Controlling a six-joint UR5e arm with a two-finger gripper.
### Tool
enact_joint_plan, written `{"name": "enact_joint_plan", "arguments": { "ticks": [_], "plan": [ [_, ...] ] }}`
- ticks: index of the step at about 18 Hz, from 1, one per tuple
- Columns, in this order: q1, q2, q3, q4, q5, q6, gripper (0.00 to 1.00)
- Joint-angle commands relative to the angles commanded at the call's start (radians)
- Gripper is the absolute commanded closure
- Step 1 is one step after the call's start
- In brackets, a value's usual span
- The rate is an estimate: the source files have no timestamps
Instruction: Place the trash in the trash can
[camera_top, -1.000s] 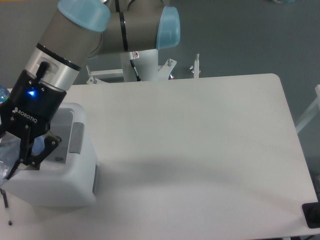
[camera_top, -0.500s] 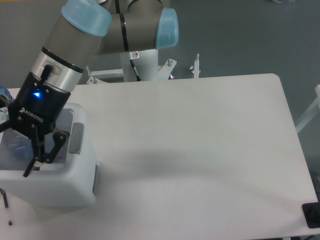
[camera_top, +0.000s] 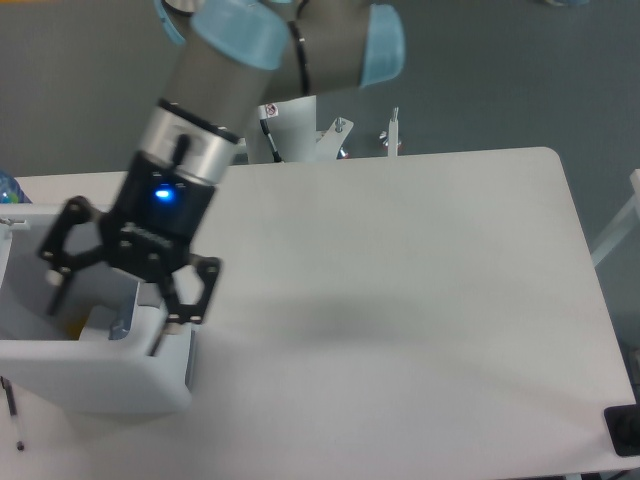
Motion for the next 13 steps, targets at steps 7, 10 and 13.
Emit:
{"name": "enact_joint_plan", "arguments": {
  "ticks": [7, 10, 13],
  "plan": [
    [0.153, -0.037, -0.003, -0.043, -0.002, 0.006, 0.00],
    [0.238, -0.075, -0.024, -0.067, -0.002, 0.011, 0.00],
    [0.290, -0.106, -0.017, -0.084, 0.000, 0.011, 0.00]
  ]
}}
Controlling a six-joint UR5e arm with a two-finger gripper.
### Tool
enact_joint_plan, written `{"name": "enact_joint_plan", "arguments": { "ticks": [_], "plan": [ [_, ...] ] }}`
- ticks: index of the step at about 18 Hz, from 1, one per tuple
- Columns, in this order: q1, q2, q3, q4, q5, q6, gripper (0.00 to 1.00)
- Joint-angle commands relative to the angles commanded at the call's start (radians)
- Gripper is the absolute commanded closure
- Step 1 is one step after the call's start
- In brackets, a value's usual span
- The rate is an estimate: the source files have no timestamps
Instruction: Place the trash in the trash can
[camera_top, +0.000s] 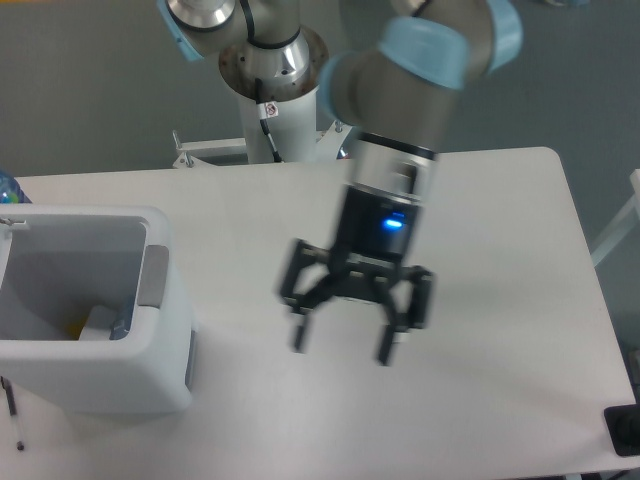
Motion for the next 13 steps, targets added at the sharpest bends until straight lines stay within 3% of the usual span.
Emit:
{"name": "enact_joint_plan", "arguments": {
  "ticks": [8, 12, 13],
  "plan": [
    [0.063, -0.060, 0.014, -0.025, 0.006, 0.064, 0.00],
    [0.103, -0.081, 0.009, -0.081, 0.011, 0.204, 0.00],
    [0.106, -0.081, 0.011, -0.121, 0.014, 0.260, 0.00]
  ]
}}
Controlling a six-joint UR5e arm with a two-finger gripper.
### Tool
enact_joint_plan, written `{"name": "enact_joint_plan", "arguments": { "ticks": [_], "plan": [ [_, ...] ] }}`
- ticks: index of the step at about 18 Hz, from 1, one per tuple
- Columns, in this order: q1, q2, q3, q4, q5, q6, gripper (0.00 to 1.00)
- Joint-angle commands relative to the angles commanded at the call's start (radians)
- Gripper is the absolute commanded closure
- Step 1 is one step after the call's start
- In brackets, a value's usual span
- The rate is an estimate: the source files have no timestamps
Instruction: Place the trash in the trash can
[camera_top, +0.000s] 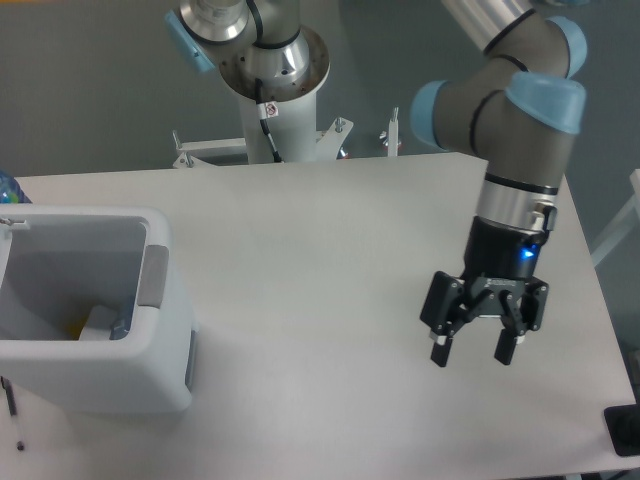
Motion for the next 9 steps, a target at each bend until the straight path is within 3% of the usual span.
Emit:
{"name": "enact_joint_plan", "arguments": {
  "ticks": [3, 5, 9],
  "plan": [
    [0.002, 0.003, 0.024, -0.112, 0.153, 0.138, 0.00],
    [-0.008, 0.000, 0.060, -0.221, 0.257, 0.241, 0.00],
    [-0.009, 0.003, 0.107, -0.439, 0.346, 0.550, 0.00]
  ]
}}
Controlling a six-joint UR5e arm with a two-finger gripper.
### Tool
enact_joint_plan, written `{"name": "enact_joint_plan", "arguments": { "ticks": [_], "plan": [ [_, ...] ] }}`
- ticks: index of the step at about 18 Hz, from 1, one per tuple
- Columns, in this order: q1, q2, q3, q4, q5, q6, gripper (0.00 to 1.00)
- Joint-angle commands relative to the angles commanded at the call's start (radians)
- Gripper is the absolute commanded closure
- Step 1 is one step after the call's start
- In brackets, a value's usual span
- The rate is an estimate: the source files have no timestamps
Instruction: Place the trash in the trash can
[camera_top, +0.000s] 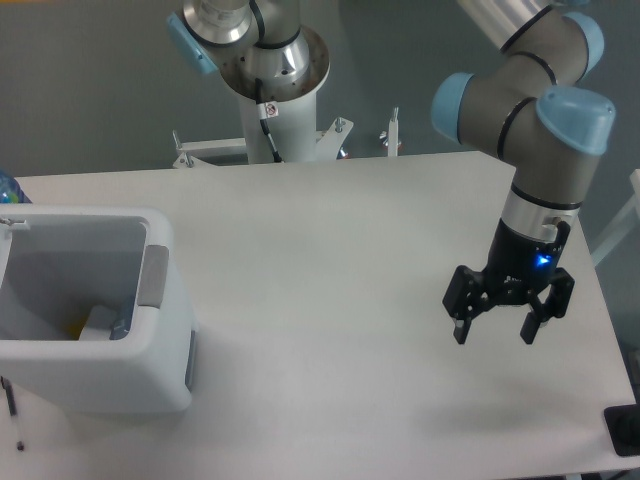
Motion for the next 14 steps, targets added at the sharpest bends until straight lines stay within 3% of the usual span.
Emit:
{"name": "enact_joint_plan", "arguments": {
  "ticks": [2, 7, 14],
  "plan": [
    [0.000, 0.005, 0.002, -0.043, 0.063, 0.132, 0.00],
    [0.000, 0.014, -0.017, -0.056, 0.195, 0.327, 0.00],
    [-0.029, 0.038, -0.043, -0.043, 0.272, 0.392, 0.00]
  ]
}}
